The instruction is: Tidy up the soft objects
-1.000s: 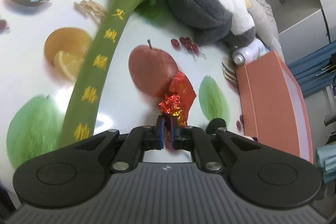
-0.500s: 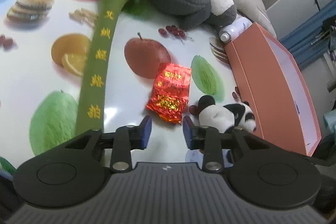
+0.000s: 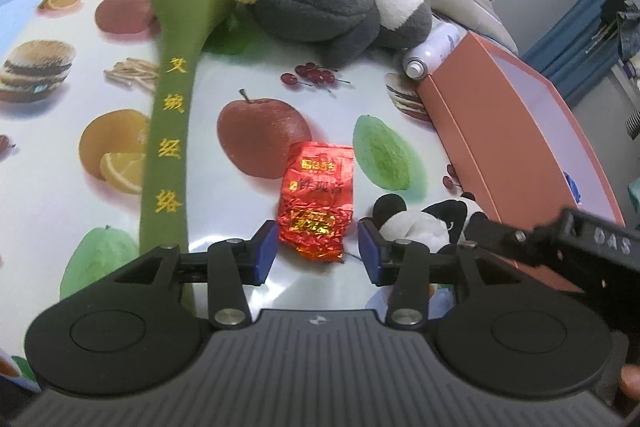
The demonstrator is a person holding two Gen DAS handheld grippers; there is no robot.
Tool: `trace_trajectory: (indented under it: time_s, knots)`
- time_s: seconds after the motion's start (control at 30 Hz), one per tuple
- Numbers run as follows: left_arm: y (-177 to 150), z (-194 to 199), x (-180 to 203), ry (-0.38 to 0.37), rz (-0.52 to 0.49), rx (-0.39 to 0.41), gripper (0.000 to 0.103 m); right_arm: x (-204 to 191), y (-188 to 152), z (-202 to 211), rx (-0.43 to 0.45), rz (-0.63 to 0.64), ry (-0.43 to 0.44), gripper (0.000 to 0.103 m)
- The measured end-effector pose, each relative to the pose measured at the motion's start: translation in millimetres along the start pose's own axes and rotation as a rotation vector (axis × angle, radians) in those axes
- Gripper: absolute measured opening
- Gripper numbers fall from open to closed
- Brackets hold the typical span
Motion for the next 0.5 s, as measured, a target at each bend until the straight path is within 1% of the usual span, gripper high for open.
trace_trajectory:
  time_s: [0.17,0.23,0.33,0.43,0.5]
  knots:
    - [-0.8,-3.5,6.4,0.01,-0.028,0.006,0.059,4.9,2.8,-12.4,0.017,-0.051,-0.002,0.067]
    - [-1.4,-4.5,7.6,0.009,-0.039,0.005,0.059,6.1,3.3,-19.2,0.016,-0.071,0.008,0.066]
    - [-2.5,-5.3,10.2,0.021,-0.061,0.007,0.059,6.8,2.9,-27.5,0.003,-0.085,-0.038,0.067]
    - [-3.7,-5.8,11.4,0.028,-0.079,0.009,0.059,11.2,3.0,-35.5,-0.006,-0.126,-0.028,0.067]
    - [-4.3,-6.1,10.8,0.035,-0.084,0.008,0.059,12.5,2.7,-40.5,-0.021,-0.125,-0.039,0.067]
Point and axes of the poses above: each gripper's, at about its wrist camera, not at the fingertips, and z roughly against the way its jaws point, x to its right, y to its top, the point moved 2 cm from there along -z, roughly the way its jaws point, and after that the axes turned 14 degrees about y, right-handed, at the moved point
